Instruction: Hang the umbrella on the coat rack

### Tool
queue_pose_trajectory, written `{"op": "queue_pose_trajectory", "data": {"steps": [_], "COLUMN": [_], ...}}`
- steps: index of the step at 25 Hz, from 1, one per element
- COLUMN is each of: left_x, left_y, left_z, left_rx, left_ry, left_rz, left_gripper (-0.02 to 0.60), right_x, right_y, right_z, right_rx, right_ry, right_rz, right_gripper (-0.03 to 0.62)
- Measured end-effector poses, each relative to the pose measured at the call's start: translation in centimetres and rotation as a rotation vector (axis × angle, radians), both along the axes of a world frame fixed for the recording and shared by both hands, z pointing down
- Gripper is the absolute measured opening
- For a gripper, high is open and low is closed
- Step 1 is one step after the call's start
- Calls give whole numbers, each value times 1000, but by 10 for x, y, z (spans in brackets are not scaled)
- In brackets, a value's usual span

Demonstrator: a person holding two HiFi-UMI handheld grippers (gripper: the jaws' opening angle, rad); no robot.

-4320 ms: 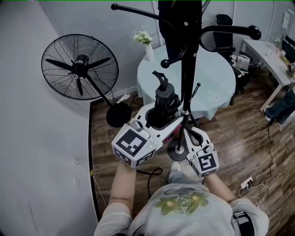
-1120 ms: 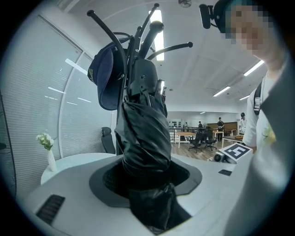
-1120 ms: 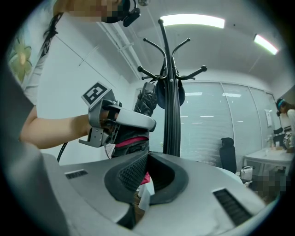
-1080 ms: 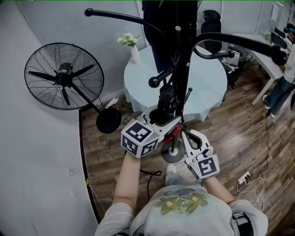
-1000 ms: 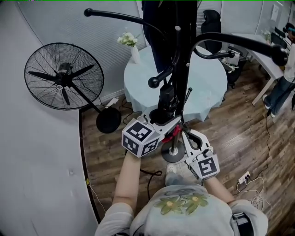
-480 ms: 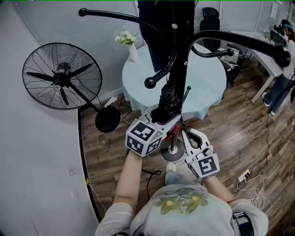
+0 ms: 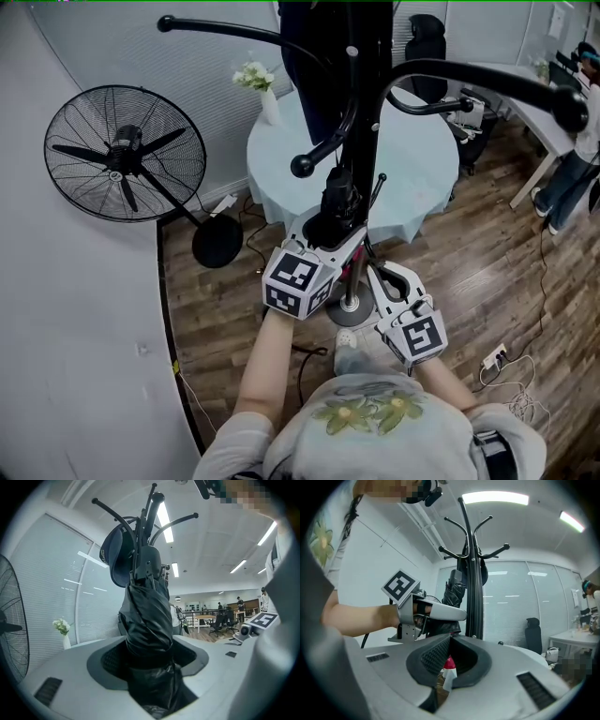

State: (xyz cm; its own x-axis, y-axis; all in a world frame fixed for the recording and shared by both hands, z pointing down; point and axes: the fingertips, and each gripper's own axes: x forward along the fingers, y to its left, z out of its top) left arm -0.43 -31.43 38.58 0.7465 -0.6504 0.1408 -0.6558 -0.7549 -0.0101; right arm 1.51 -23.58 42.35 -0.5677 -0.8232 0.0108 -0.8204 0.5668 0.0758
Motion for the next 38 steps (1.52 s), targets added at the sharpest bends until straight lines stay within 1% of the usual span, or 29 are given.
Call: {"op": "queue_pose_trajectory", "data": {"steps": [5,9,13,17,19,21,23,26,28,30,34,38], "left_x": [-12,-21,-30,-35,-36,-37,-38,-42,-43,-44,-46,-44], "left_y": [4,13,30,50,59,66,72,81,87,93,104,115], "left_z": [-12,-16,-18,-17,-17,-16,-13,-9,-5,-2,4,13], "left_rx": [40,67,77,72,71,74,73,59,50,45,27,8], "left_ry": [9,-2,9,26,39,45,47,75,94,105,127,121], "left_rz": [-43,-72,-90,-105,-112,-123,-134,-170,-194,-218,-240,-246], "left_gripper": [288,288,288,262,233,176,145,72,44,2,2,2], "right_x": [-3,-4,-6,-9,-10,-10,-11,-13,-13,-12,-12,-10], "right_y": [4,7,13,20,23,25,27,31,35,38,46,53], "right_z": [-4,-5,-8,-16,-19,-21,-22,-24,-25,-25,-26,-22], "right_rx": [1,5,4,15,17,17,17,26,24,19,16,11], "right_ry": [-18,-20,-15,-34,-48,-53,-50,-53,-59,-58,-57,-55], "right_rz": [-7,-9,-8,-16,-20,-21,-25,-38,-43,-48,-61,-71], "right_gripper": [3,4,3,3,3,3,3,3,3,3,3,3]}}
